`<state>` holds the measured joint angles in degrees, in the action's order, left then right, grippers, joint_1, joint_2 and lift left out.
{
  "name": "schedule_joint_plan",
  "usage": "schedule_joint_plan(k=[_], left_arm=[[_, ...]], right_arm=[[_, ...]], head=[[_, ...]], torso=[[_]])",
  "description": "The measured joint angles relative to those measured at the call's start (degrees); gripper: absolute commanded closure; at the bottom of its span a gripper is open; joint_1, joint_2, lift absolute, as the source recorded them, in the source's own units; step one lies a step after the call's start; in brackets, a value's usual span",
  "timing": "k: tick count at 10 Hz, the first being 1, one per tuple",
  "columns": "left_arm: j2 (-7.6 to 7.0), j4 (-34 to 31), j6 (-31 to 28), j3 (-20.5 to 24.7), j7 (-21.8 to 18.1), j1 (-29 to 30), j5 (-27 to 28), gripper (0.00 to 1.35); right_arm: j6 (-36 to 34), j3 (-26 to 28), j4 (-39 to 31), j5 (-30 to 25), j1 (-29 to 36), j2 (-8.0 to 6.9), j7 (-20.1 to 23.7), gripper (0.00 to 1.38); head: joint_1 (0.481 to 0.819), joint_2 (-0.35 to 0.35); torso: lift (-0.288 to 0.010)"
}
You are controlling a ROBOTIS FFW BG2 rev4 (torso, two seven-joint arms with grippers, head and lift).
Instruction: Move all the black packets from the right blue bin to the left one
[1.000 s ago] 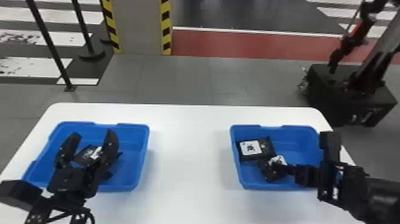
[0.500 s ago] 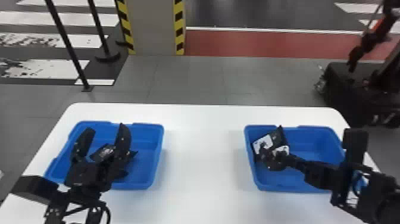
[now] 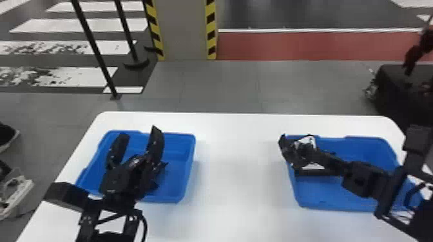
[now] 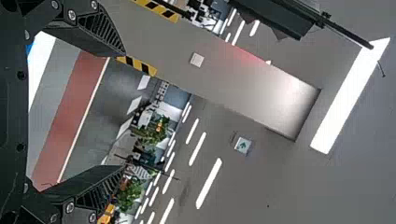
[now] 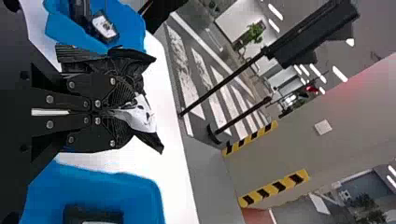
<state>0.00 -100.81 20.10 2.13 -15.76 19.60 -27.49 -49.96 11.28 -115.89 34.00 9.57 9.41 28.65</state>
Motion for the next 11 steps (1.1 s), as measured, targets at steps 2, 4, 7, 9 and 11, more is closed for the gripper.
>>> schedule_joint_plan(k=[2, 4, 7, 9, 11], left_arm=[[0.0, -2.31, -2.5, -1.59, 0.02, -0.14, -2.05, 0.17], [0.0, -5.26, -6.39, -3.7, -0.07, -0.57, -2.93, 0.17], [-0.11, -8.59, -16.61, -6.98, -2.26, -2.13, -3.97, 0.17], [-0.33, -8.66, -18.47, -7.95, -2.54, -3.06, -3.84, 0.17], [-0.49, -9.15, -21.85, -8.11, -3.2, -3.33, -3.81, 0.18]], right_arm=[[3.4, -3.99, 12.69, 0.87, -10.33, 0.01, 9.2, 1.14], [5.51, -9.58, 20.0, 1.02, -17.59, 0.02, 12.89, 1.14], [5.11, -17.12, 25.84, 1.78, -23.82, -0.28, 16.29, 1.14], [4.69, -20.19, 27.67, 1.93, -25.9, -0.59, 16.7, 1.14], [4.68, -21.8, 27.98, 2.61, -26.67, -0.62, 16.74, 1.14]], head=[[0.695, 0.106], [0.695, 0.12], [0.695, 0.119], [0.695, 0.128], [0.695, 0.129]], torso=[[-0.11], [-0.11], [-0.11], [-0.11], [-0.11]])
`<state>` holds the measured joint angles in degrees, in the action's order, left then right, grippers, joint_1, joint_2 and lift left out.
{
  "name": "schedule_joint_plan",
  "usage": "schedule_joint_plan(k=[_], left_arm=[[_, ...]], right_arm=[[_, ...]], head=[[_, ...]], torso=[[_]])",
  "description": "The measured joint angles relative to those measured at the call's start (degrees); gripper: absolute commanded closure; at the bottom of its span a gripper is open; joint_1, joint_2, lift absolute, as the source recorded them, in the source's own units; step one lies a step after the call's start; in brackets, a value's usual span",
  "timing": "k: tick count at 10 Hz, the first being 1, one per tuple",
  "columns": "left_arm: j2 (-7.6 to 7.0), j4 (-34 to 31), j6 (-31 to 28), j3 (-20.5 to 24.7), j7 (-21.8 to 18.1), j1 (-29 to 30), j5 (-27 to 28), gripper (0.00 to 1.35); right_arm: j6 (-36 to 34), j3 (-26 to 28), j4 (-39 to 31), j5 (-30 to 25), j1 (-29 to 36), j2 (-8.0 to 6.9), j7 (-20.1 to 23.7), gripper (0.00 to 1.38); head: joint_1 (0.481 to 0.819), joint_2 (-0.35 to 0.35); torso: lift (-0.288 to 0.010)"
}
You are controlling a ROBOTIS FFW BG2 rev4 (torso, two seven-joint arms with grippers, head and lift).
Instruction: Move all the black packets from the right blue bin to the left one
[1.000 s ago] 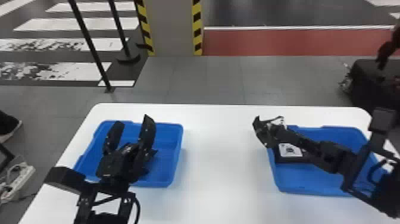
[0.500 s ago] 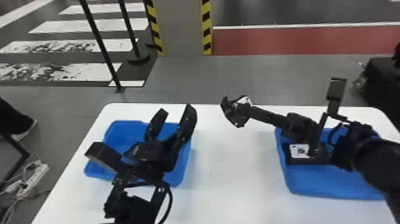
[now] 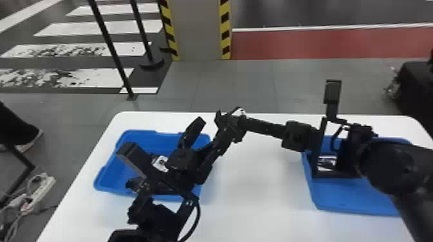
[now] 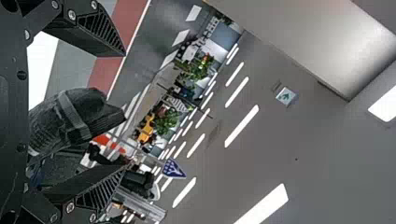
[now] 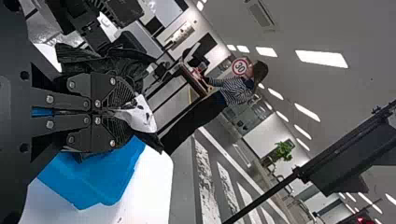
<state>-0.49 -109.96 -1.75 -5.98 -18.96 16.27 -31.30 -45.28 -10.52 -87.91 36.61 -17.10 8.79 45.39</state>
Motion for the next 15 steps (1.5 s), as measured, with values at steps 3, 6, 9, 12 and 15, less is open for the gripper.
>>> schedule_joint_plan(k=[3, 6, 9, 12, 15], left_arm=[[-0.3, -0.9, -4.6, 0.02, -0.65, -0.49, 0.15, 0.45], [-0.41, -1.4, -5.13, 0.47, -0.41, -0.26, 0.64, 1.21], [0.45, -4.43, -3.52, 2.82, 0.89, 1.81, 4.27, 1.22], [0.49, -4.72, 0.06, 3.15, 1.19, 2.53, 4.4, 1.22], [0.49, -4.76, 1.9, 3.16, 1.23, 2.62, 4.14, 1.22]], right_arm=[[0.0, -2.28, 0.77, 0.98, -1.58, -0.15, 0.05, 1.14], [0.1, -3.71, 1.04, 1.92, -1.99, -0.25, 0.02, 1.14], [2.03, -3.94, 2.15, 2.89, -2.79, -0.35, -0.02, 1.14], [4.54, -3.92, 3.9, 3.97, -3.53, -0.7, -0.03, 1.05], [8.15, -3.69, 5.54, 4.84, -3.51, -0.83, -0.14, 0.05]], head=[[0.695, 0.134], [0.695, 0.149], [0.691, 0.18], [0.673, 0.192], [0.661, 0.188]], torso=[[-0.11], [-0.11], [-0.11], [-0.11], [-0.11]])
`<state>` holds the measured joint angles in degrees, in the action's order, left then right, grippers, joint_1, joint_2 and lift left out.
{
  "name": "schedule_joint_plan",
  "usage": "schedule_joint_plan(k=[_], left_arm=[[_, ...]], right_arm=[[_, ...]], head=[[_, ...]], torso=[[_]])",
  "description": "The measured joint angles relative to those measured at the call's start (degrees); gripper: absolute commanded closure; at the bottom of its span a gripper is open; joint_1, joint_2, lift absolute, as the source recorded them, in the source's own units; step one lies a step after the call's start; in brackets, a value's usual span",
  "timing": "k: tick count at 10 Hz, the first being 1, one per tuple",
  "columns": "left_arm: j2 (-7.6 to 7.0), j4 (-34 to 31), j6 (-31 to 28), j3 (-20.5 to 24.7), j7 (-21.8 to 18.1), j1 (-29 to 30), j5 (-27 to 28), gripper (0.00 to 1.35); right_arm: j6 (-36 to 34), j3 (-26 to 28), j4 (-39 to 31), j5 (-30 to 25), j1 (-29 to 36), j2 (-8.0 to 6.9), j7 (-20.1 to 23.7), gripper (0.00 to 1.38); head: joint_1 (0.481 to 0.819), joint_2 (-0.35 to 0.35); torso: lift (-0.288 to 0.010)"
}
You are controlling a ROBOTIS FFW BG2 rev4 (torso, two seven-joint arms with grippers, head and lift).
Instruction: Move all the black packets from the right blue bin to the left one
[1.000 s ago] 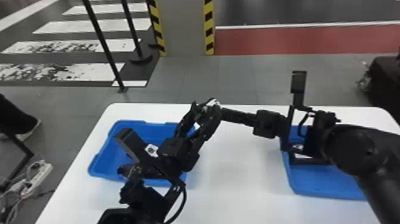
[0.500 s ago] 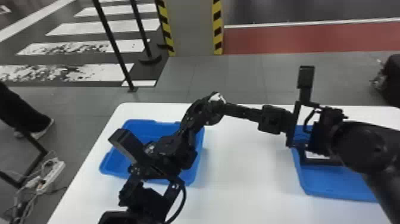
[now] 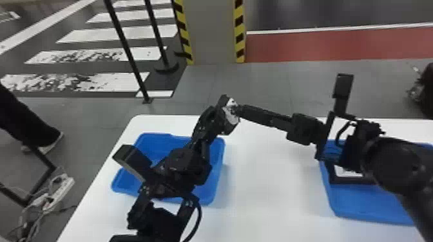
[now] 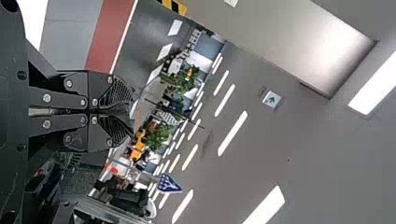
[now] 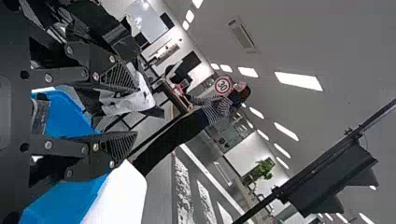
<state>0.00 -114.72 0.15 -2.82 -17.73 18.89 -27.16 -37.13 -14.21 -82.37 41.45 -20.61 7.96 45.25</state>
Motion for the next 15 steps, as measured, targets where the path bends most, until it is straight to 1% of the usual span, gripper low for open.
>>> schedule_joint_plan(k=[2, 3, 4, 5, 6, 7, 8, 9, 10, 12, 13, 14, 15], left_arm=[[0.0, 0.01, 1.74, 0.99, 0.83, 0.58, 0.31, 1.22], [0.0, 0.02, 3.03, 1.92, 1.43, 0.95, 1.0, 1.22], [0.0, 0.25, 4.77, 3.27, 2.79, 1.43, 2.79, 1.22], [0.0, 1.11, 6.01, 5.16, 3.81, 1.73, 5.64, 1.22], [0.0, 3.05, 6.92, 6.98, 4.46, 1.53, 8.43, 1.1], [0.0, 6.12, 8.29, 8.07, 4.8, 0.85, 9.71, 0.53], [0.0, 9.15, 9.35, 8.5, 4.81, 0.13, 9.54, 0.04], [0.0, 10.65, 10.01, 8.58, 4.81, -0.27, 9.76, 0.03], [0.0, 11.05, 10.78, 8.48, 4.81, -0.54, 10.45, 0.1], [0.0, 11.11, 11.09, 7.96, 4.81, -0.65, 10.05, 0.11], [0.0, 11.07, 11.66, 7.75, 4.8, -0.21, 9.77, 0.11], [0.0, 11.04, 12.41, 7.52, 4.74, 0.22, 9.5, 0.11], [0.0, 11.01, 12.99, 7.34, 4.68, 0.54, 9.13, 0.11]], right_arm=[[2.26, 1.23, 0.41, -0.85, 1.43, 0.04, -0.44, 0.16], [3.26, 3.08, -1.05, -1.86, 3.9, 0.16, -2.04, 0.17], [3.62, 5.91, -4.57, -5.18, 7.14, 0.39, -3.9, 0.17], [3.66, 8.55, -7.72, -8.37, 10.01, 0.61, -4.65, 0.17], [3.66, 10.09, -8.84, -9.4, 11.88, 0.84, -4.7, 0.17], [3.66, 10.69, -9.07, -9.52, 12.78, 1.16, -4.72, 0.17], [3.66, 10.83, -9.41, -9.83, 13.13, 1.37, -4.72, 0.17], [3.92, 11.02, -10.47, -11.31, 13.5, 1.43, -5.08, 0.17], [4.53, 11.71, -12.49, -14.39, 14.38, 1.44, -5.89, 0.18], [6.43, 14.76, -16.65, -22.6, 17.06, 1.44, -6.92, 0.18], [6.55, 16.92, -20.4, -25.91, 19.62, 1.44, -9.44, 0.18], [5.59, 19.21, -26.41, -29.07, 23.2, 1.44, -13.56, 0.18], [4.04, 21.49, -31.57, -31.98, 26.28, 1.44, -16.23, 0.18]], head=[[0.662, 0.191], [0.668, 0.187], [0.673, 0.184], [0.684, 0.178], [0.695, 0.182], [0.695, 0.19], [0.695, 0.193], [0.695, 0.193], [0.695, 0.183], [0.695, 0.133], [0.695, 0.116], [0.695, 0.075], [0.695, 0.035]], torso=[[-0.11], [-0.11], [-0.11], [-0.11], [-0.11], [-0.11], [-0.11], [-0.11], [-0.11], [-0.11], [-0.11], [-0.11], [-0.11]])
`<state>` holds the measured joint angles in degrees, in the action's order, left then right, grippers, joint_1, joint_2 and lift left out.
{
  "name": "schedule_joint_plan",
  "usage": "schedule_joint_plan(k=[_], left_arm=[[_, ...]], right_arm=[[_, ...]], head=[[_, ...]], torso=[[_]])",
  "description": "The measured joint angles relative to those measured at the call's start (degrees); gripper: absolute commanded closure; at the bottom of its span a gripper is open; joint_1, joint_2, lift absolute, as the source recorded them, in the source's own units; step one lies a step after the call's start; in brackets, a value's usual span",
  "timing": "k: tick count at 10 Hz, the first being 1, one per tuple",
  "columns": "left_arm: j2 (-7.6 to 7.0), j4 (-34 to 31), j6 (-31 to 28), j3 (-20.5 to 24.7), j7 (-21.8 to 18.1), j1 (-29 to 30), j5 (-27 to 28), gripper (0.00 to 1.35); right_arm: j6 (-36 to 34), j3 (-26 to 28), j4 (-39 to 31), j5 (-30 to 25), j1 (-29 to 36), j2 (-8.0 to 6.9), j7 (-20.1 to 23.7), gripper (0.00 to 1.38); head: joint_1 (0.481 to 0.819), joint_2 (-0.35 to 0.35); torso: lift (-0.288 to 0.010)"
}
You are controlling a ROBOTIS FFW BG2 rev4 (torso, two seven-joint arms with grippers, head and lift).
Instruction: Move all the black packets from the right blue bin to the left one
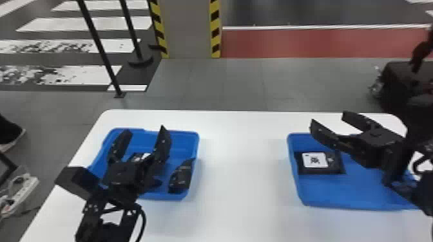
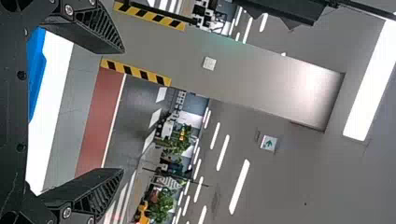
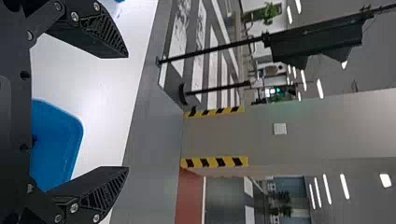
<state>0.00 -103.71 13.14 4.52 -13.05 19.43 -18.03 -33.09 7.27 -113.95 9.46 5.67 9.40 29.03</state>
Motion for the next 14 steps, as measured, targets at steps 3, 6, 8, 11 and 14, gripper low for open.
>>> schedule_joint_plan(k=[3, 6, 8, 11, 14], left_arm=[[0.0, 0.0, 0.24, -0.12, -0.24, 0.4, -0.19, 0.11], [0.0, 0.0, -0.08, -0.19, -0.43, 1.02, -0.49, 0.11], [0.0, 0.0, -0.43, -0.23, -0.44, 1.1, -0.51, 0.11], [0.0, 0.0, -0.62, -0.15, -0.55, 1.13, -0.51, 0.11], [0.0, 0.0, -0.82, -0.14, -0.83, 0.98, -0.54, 0.11]], right_arm=[[-7.21, 5.82, -2.09, -8.25, 2.14, 0.02, -0.97, 0.17], [-8.38, 7.58, 9.78, -8.54, 0.12, 1.24, -1.59, 0.18], [-8.35, 7.22, 18.03, -6.3, -2.69, 2.36, -1.07, 0.18], [-5.66, 4.26, 26.15, -5.98, -8.1, 2.45, -0.99, 0.17], [-1.55, 2.04, 36.26, -4.93, -14.94, 1.69, -0.91, 0.43]], head=[[0.695, -0.059], [0.695, -0.109], [0.695, -0.117], [0.695, -0.092], [0.695, -0.068]], torso=[[-0.11], [-0.11], [-0.11], [-0.11], [-0.11]])
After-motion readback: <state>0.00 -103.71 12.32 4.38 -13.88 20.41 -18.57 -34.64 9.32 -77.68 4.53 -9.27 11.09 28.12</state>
